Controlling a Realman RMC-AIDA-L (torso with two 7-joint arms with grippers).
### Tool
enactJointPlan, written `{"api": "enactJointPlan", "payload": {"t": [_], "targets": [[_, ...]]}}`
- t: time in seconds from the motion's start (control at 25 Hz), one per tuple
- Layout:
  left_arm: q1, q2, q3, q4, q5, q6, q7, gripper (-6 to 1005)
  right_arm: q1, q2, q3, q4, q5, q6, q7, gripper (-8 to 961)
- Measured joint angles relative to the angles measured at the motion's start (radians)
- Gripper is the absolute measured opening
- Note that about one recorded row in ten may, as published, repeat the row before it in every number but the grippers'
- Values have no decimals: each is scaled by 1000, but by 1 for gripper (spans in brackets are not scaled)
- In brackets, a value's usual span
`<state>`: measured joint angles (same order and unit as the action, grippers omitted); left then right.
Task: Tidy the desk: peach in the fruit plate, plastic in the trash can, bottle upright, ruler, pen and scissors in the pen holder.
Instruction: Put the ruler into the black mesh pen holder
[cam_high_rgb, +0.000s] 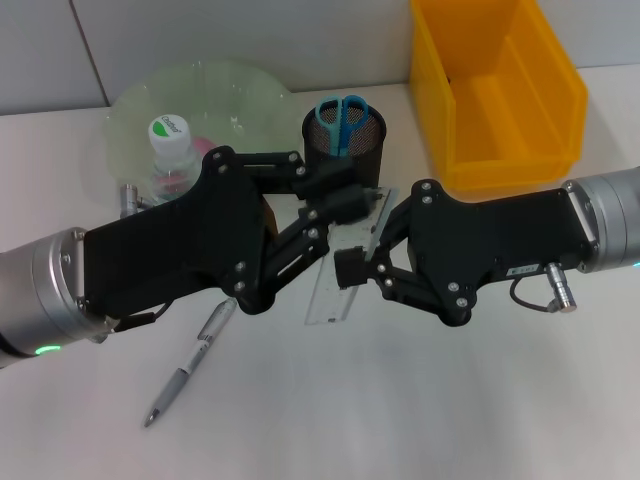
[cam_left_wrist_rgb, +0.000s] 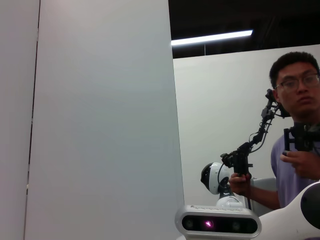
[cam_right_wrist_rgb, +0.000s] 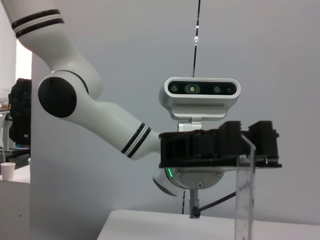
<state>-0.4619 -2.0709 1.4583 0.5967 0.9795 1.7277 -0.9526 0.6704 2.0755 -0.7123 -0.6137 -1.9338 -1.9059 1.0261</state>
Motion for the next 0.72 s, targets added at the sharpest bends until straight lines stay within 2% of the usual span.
{"api": "enactJointPlan", "payload": {"t": [0.28, 0.44, 0.6, 0.68, 0.72], "targets": [[-3, 0, 4, 0, 0, 11, 3, 367, -3, 1, 0, 0, 7, -2, -6, 30], [0, 0, -2, 0, -1, 12, 4, 464, -10, 2, 13, 0, 11, 2, -6, 38], [8, 1, -5, 0, -5, 11, 4, 562, -33, 1, 82, -2, 60, 51, 1, 46], [43, 5, -23, 1, -8, 10, 6, 611, -53, -1, 111, -2, 159, 155, 12, 50], [58, 6, -25, 4, -8, 11, 7, 635, -53, -1, 111, -2, 159, 155, 12, 52]]}}
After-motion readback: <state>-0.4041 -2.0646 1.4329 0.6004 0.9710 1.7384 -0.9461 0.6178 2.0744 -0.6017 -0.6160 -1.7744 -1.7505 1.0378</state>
